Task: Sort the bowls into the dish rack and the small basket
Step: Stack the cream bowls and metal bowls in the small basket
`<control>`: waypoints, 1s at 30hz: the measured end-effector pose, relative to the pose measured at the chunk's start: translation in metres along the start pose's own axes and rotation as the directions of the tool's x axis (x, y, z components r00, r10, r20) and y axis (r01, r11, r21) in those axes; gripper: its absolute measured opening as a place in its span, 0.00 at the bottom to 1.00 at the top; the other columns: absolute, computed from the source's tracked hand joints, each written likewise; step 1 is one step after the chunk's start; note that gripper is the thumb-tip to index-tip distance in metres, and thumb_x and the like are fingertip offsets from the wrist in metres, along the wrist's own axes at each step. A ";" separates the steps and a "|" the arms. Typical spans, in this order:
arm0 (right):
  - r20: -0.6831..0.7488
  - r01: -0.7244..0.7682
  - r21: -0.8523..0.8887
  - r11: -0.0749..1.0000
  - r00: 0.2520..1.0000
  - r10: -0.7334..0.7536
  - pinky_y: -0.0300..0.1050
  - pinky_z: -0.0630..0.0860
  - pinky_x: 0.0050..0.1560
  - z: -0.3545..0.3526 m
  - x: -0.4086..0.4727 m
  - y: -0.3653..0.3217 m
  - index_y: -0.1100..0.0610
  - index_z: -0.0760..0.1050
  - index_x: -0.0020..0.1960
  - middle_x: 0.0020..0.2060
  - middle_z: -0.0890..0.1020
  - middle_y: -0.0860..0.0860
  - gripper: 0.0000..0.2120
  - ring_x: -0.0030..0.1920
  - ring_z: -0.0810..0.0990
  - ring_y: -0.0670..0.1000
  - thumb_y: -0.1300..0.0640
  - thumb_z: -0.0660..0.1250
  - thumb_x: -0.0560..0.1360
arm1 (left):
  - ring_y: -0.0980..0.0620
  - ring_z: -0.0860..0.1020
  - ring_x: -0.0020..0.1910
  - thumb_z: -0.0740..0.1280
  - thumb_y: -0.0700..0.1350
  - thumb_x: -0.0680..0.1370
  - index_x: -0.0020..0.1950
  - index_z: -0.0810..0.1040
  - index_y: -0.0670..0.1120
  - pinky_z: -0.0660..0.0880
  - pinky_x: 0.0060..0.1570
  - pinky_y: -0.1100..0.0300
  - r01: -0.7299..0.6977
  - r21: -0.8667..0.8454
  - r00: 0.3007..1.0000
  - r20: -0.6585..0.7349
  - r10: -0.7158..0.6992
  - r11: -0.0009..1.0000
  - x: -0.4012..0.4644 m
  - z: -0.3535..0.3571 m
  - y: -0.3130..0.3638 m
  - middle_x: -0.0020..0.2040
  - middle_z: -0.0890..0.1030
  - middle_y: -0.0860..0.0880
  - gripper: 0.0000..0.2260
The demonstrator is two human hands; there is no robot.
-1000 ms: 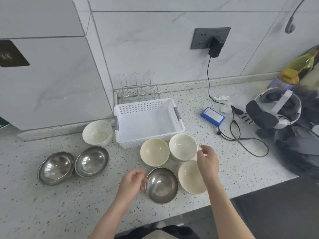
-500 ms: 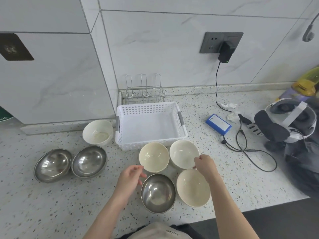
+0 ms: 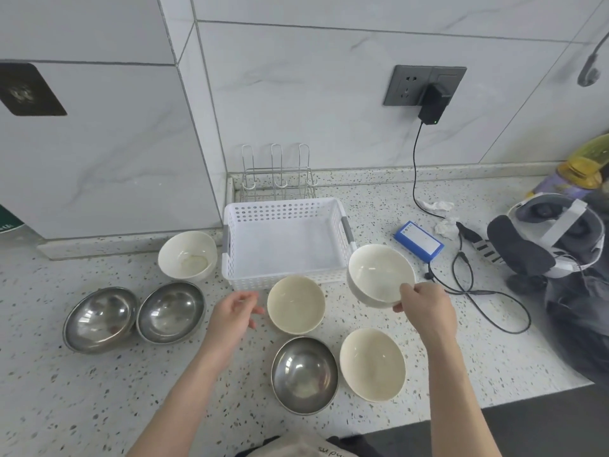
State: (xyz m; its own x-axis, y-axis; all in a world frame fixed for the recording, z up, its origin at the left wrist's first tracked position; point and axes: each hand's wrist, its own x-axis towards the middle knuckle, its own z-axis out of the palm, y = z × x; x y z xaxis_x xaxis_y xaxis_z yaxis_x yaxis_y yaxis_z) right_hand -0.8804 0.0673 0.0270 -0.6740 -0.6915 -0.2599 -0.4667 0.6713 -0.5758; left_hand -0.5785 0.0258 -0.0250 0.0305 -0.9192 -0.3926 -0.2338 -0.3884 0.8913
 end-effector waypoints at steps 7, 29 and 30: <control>0.088 -0.045 0.411 0.911 0.996 0.010 0.46 0.68 0.36 0.021 -0.007 -0.035 0.64 0.80 0.35 0.26 0.84 0.51 0.12 0.32 0.66 0.51 0.61 0.61 0.72 | 0.54 0.80 0.45 0.64 0.49 0.79 0.47 0.78 0.53 0.70 0.39 0.61 -0.123 0.122 0.937 -0.312 0.155 0.985 0.054 -0.073 0.034 0.42 0.84 0.54 0.04; 0.250 0.057 0.342 0.938 0.957 -0.149 0.42 0.65 0.31 0.108 0.038 -0.114 0.70 0.79 0.36 0.27 0.84 0.46 0.15 0.33 0.71 0.51 0.60 0.60 0.71 | 0.46 0.77 0.39 0.68 0.39 0.75 0.49 0.83 0.37 0.68 0.34 0.60 0.311 0.624 0.948 -0.150 -0.280 0.717 0.166 -0.162 0.030 0.46 0.85 0.39 0.07; 0.256 0.054 0.331 0.942 0.956 -0.144 0.41 0.64 0.30 0.112 0.039 -0.116 0.70 0.78 0.36 0.27 0.84 0.46 0.15 0.32 0.69 0.51 0.60 0.60 0.71 | 0.46 0.77 0.39 0.68 0.39 0.75 0.49 0.83 0.35 0.68 0.35 0.59 0.305 0.616 0.950 -0.147 -0.275 0.726 0.166 -0.162 0.029 0.45 0.85 0.38 0.08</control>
State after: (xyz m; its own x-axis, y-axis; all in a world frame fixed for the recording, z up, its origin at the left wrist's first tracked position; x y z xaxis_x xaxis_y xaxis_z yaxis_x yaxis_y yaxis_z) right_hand -0.7883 -0.0676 -0.0033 -0.4304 -0.8262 -0.3637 -0.2860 0.5069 -0.8131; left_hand -0.4232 -0.1486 -0.0274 0.2364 -0.7763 -0.5844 -0.7594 -0.5228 0.3872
